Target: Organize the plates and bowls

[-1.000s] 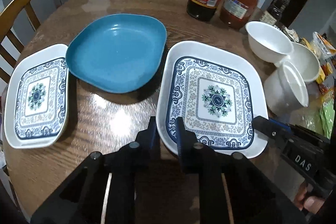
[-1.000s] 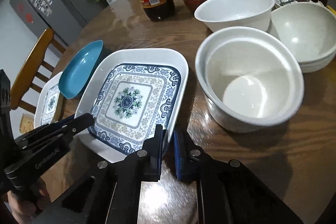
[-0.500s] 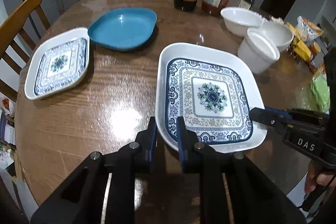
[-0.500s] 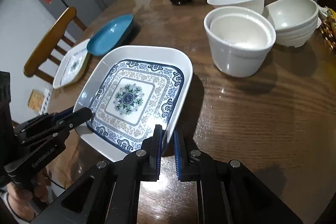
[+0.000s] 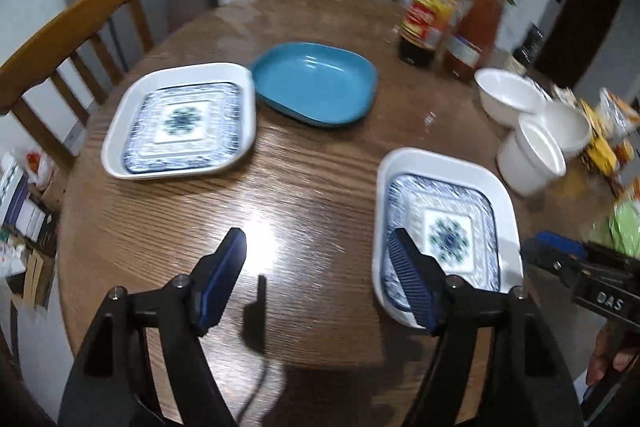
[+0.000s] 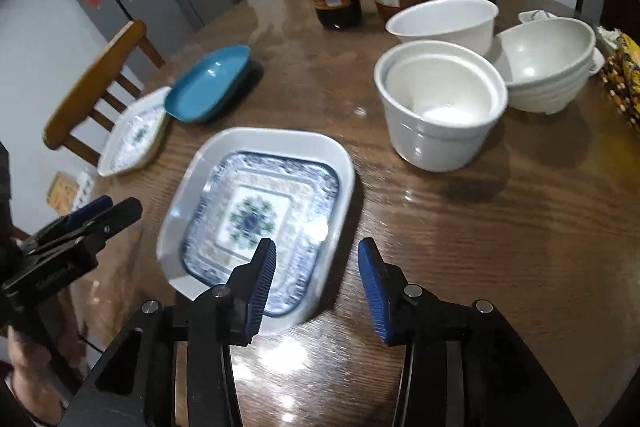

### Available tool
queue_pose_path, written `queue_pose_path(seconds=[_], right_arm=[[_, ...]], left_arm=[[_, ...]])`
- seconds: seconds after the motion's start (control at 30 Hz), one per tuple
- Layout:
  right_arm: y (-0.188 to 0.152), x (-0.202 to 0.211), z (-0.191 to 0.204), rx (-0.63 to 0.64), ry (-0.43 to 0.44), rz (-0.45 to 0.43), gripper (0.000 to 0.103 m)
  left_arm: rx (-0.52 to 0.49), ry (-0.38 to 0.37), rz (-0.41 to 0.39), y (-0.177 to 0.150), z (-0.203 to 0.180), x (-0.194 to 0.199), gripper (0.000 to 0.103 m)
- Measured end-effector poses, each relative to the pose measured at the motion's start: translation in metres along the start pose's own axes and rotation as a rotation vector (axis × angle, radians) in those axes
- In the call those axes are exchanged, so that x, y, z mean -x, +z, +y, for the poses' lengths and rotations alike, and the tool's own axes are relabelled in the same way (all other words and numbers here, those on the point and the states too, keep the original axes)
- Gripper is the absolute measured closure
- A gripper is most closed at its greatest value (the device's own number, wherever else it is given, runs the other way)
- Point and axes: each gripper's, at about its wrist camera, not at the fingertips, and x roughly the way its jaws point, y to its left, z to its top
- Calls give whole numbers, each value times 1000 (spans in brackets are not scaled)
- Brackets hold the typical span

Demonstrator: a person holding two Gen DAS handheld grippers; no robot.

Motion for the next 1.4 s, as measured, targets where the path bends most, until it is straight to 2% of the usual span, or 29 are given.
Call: queue_pose_path(seconds=[0.23, 0.3, 0.5, 0.73, 0.9, 0.97, 1.2, 1.4], right_arm=[[17, -2, 28, 53, 83, -10, 60], [24, -3, 39, 73, 103, -16, 59], [43, -15, 72, 129, 154, -21, 59], [67, -53, 110, 146, 229, 38, 59], [80, -81, 141, 165, 273, 79, 59], [86, -97, 154, 172, 297, 109, 59], [99, -135, 182, 205, 248, 144, 59], [106, -156, 190, 204, 212, 149, 59]], left_arm=[[84, 59, -2, 9, 23, 4, 27], [94, 75, -3, 12, 26, 4, 24], [106, 104, -21, 19, 39, 7, 24], [162, 162, -47, 33, 74, 2, 24], [243, 226, -67, 46, 115, -5, 24], [263, 243, -51, 52, 130, -13, 24], [251, 248, 11, 63, 151, -44, 27], [254, 214, 64, 60, 157, -57, 40]])
